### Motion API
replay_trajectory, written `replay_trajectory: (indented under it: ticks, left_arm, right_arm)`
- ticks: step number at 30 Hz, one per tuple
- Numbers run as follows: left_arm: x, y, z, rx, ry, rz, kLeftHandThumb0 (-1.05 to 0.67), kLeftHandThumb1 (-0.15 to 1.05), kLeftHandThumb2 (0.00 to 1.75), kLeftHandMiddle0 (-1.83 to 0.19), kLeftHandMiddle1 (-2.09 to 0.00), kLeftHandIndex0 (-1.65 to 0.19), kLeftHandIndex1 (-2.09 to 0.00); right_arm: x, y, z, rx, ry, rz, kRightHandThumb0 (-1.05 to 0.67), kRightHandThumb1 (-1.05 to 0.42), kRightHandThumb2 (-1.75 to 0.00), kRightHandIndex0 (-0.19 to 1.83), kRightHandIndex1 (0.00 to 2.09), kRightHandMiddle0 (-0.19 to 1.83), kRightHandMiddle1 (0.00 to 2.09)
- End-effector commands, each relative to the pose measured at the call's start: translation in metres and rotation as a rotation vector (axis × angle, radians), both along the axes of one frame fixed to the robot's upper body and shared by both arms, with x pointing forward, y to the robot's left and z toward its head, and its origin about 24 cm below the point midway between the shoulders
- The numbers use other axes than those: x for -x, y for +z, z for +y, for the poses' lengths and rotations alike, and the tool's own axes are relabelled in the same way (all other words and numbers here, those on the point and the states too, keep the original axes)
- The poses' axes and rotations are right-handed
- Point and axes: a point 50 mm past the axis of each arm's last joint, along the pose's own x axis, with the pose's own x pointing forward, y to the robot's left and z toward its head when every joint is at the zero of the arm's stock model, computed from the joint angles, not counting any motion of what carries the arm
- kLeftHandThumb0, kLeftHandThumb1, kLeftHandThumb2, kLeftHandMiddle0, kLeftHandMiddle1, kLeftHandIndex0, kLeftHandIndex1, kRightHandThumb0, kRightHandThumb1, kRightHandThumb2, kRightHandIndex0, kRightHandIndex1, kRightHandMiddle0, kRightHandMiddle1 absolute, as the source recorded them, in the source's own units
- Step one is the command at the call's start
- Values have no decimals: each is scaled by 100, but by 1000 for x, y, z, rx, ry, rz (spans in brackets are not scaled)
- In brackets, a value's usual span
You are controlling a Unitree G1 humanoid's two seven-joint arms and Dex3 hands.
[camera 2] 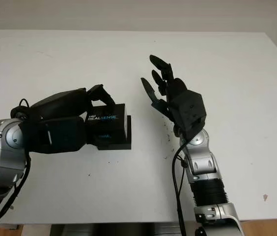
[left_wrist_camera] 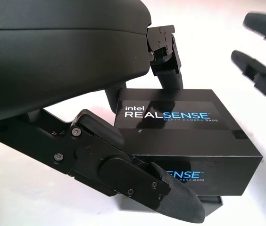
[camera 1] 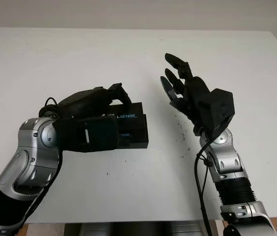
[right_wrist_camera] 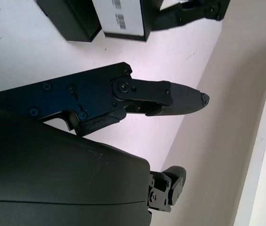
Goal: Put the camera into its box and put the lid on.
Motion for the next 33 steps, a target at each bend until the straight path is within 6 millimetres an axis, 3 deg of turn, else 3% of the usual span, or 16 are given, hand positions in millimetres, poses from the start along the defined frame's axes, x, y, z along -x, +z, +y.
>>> replay_trajectory:
  ticks: [1,3,6,13,16,21,24,33]
  left_arm:
    - [-1,-3,-2,12,-2,-13,-25,105,14,-13,-200,-4,-160]
    - [-2,-4,-3,21,2,-31,-25,105,14,-19,-207,-6,-159]
    - [-4,-4,-3,26,2,-56,-25,105,11,-33,-209,-5,-180]
    - [-6,-4,-4,27,4,-70,-26,105,11,-34,-209,-3,-192]
    - [-5,-5,-2,20,7,-60,-26,105,12,-31,-209,-1,-189]
    - [-4,-6,-1,-4,16,-45,-26,105,12,-20,-209,-5,-167]
    - [-3,-5,0,-14,16,-38,-25,105,12,-20,-193,-8,-157]
    - [0,-7,2,-29,16,-26,-26,105,14,-19,-205,-6,-162]
  right_arm:
    - [-1,6,1,-4,4,-27,-66,-105,-46,14,5,-16,57]
    - [-1,6,1,-4,6,-29,-65,-105,-46,14,5,-16,58]
    - [-1,5,1,-10,6,-22,-66,-105,-46,14,5,-15,58]
    - [0,5,2,-23,11,-14,-63,-105,-47,13,5,-17,57]
    - [0,6,2,-26,9,-14,-63,-105,-47,13,5,-17,57]
    - [0,5,1,-27,8,-11,-63,-105,-47,13,5,-17,58]
    - [0,5,1,-26,9,-15,-63,-105,-47,13,5,-17,57]
    - [0,5,3,-36,12,-4,-63,-105,-47,13,5,-17,57]
